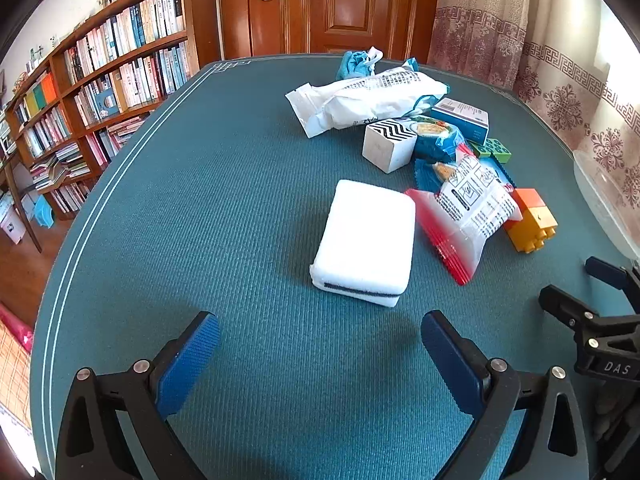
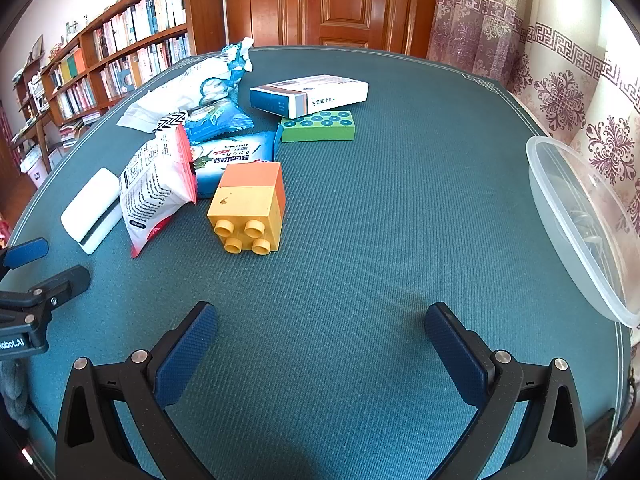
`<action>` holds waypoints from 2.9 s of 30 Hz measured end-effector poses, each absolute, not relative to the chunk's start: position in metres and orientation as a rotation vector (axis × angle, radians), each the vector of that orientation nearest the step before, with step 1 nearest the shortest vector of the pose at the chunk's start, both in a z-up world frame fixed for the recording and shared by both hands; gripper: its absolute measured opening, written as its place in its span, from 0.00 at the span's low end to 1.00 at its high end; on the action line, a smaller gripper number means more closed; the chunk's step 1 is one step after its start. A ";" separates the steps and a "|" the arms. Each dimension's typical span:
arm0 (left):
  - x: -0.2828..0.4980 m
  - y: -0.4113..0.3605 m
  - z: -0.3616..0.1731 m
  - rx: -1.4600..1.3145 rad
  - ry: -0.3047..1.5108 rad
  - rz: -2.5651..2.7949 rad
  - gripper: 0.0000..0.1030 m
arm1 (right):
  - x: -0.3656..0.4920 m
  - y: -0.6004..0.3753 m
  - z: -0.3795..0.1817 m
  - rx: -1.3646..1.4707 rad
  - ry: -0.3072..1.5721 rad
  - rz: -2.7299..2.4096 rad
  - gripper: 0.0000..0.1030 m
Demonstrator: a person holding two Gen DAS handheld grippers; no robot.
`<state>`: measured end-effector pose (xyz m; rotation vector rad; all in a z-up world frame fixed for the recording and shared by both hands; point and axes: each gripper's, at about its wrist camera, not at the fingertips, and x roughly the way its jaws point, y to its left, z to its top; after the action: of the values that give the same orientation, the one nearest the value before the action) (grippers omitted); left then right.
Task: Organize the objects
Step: 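Grasp the white sponge with the left tool while the right tool grasps the orange-yellow block, then release the block into the clear bowl with the right tool while the left tool carries the sponge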
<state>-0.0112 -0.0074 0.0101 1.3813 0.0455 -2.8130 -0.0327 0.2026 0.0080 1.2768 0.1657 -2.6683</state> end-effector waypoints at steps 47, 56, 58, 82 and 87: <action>-0.039 0.003 0.020 1.261 0.061 -2.905 0.45 | -0.051 0.195 0.035 1.140 -0.064 -2.593 0.32; -0.033 0.015 0.038 1.216 0.026 -2.929 0.45 | -0.038 0.219 0.045 1.104 -0.102 -2.621 0.32; -0.031 0.019 0.043 1.203 0.012 -2.942 0.45 | -0.035 0.225 0.048 1.095 -0.112 -2.624 0.32; -0.034 0.122 0.075 1.213 -0.196 -3.136 0.45 | -0.034 0.400 0.089 1.038 -0.332 -3.033 0.32; -0.037 0.144 0.077 1.232 -0.247 -3.170 0.45 | -0.038 0.435 0.081 1.078 -0.386 -3.095 0.32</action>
<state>-0.0366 0.1440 0.0766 1.2318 -0.2475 -3.1696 -0.0383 0.4348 0.0808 1.0780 -0.3863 -3.0954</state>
